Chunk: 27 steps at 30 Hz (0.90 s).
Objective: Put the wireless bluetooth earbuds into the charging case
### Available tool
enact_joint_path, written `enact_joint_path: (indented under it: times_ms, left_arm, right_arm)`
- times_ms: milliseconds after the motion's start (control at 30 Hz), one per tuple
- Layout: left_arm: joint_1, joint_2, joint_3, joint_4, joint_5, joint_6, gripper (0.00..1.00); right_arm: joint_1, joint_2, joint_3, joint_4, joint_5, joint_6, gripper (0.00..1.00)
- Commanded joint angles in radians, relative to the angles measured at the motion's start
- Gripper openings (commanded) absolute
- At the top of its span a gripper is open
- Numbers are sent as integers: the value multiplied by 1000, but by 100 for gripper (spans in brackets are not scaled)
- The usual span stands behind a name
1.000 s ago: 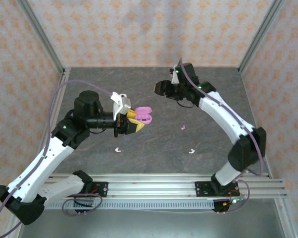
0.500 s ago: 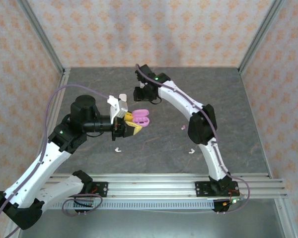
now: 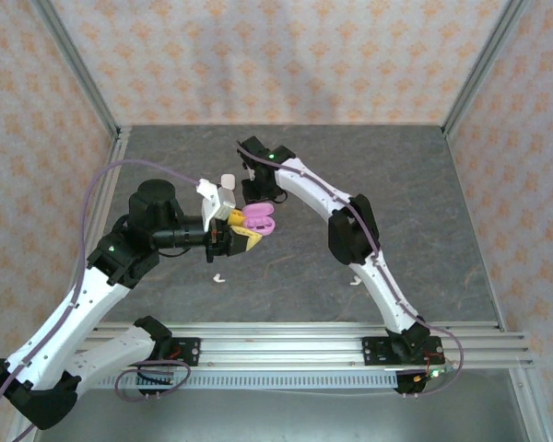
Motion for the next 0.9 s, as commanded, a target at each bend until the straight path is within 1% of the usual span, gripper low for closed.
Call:
enact_joint_path:
  times_ms: [0, 100, 233, 667, 867]
  left_arm:
    - [-3, -16, -6, 0, -9, 8, 13]
    - [-1, -18, -6, 0, -9, 9, 13]
    - [-3, -20, -6, -3, -11, 11, 13]
    - [-2, -49, -18, -22, -29, 20, 13]
    - [-3, -51, -20, -27, -30, 24, 13]
  right_arm:
    - [29, 19, 34, -49, 51, -60, 37]
    - [42, 41, 54, -73, 78, -75, 38]
    - [46, 75, 89, -99, 79, -82, 37]
    - [58, 112, 91, -72, 92, -116, 36]
    - [58, 123, 91, -78, 97, -130, 33]
